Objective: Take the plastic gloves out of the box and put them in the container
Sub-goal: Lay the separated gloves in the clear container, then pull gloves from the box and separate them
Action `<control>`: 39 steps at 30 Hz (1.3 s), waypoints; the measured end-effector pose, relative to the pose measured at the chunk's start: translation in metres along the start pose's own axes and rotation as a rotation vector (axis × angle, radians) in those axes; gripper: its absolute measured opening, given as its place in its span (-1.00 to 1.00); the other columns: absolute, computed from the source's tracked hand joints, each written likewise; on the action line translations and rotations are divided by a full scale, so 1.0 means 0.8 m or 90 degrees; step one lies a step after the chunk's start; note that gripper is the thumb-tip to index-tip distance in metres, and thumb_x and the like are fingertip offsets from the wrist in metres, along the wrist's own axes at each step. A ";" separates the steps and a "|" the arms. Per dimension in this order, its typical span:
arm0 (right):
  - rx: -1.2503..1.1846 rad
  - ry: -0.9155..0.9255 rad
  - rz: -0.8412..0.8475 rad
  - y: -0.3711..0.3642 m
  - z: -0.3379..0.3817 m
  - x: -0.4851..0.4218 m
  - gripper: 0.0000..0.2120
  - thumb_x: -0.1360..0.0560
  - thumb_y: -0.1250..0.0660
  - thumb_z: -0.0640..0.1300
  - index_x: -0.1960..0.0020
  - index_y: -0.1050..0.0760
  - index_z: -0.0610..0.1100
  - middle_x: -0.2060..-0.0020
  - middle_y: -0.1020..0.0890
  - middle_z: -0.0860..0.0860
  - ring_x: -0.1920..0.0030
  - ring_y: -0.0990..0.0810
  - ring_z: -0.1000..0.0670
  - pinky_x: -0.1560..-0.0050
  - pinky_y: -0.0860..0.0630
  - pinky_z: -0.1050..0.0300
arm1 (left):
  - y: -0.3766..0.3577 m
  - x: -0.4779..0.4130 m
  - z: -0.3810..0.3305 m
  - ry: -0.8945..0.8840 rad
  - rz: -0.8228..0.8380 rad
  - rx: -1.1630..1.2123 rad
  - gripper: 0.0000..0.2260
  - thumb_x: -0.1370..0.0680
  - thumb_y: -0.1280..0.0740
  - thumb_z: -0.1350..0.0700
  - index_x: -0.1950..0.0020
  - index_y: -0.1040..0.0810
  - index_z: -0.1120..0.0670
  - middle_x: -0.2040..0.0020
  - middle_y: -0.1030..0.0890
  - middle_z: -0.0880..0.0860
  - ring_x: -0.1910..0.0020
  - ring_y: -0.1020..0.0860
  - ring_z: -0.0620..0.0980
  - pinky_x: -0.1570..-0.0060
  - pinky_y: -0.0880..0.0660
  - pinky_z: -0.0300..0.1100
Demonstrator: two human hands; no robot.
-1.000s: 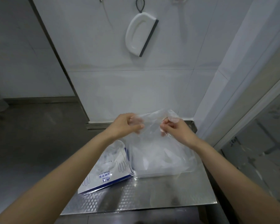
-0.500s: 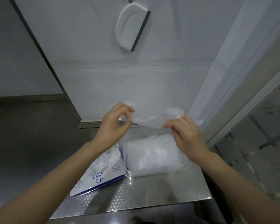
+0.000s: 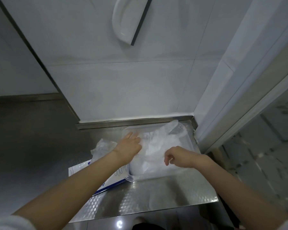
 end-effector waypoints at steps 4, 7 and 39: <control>-0.124 -0.056 -0.122 0.037 0.001 0.011 -0.70 -0.55 -0.14 -0.36 0.20 -0.45 -0.02 0.08 -0.56 0.01 0.08 -0.58 0.06 -0.01 -0.52 0.15 | 0.002 0.003 -0.006 0.021 0.047 -0.037 -0.70 -0.55 -0.18 0.30 -0.25 -0.49 0.11 -0.28 -0.45 0.12 -0.40 -0.25 0.14 -0.44 -0.05 -0.01; -0.144 -0.048 -0.382 0.058 0.014 0.018 -0.75 -0.56 -0.09 -0.37 0.07 -0.44 -0.08 0.10 -0.57 -0.01 0.12 -0.57 0.06 0.06 -0.52 0.11 | 0.023 0.001 -0.008 0.097 -0.082 0.089 -0.67 -0.49 -0.15 0.37 -0.21 -0.43 0.12 -0.15 -0.50 0.07 -0.15 -0.42 0.05 -0.12 -0.26 -0.17; -0.011 0.098 -0.399 0.015 0.110 0.022 -0.75 -0.62 -0.15 -0.13 -0.28 -0.41 -0.10 -0.14 -0.49 0.02 -0.04 -0.53 0.04 0.09 -0.36 0.26 | 0.056 0.078 0.038 0.254 -0.314 0.375 -0.56 -0.52 -0.22 0.29 -0.38 -0.34 0.05 -0.27 -0.41 0.03 -0.27 -0.37 0.03 -0.26 -0.21 -0.13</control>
Point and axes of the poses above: each hand's wrist, its own x-axis away from the middle knuckle, its own y-axis out of the back of the hand, z = x × y, the point moved 5 cm from there along -x, towards the middle knuckle
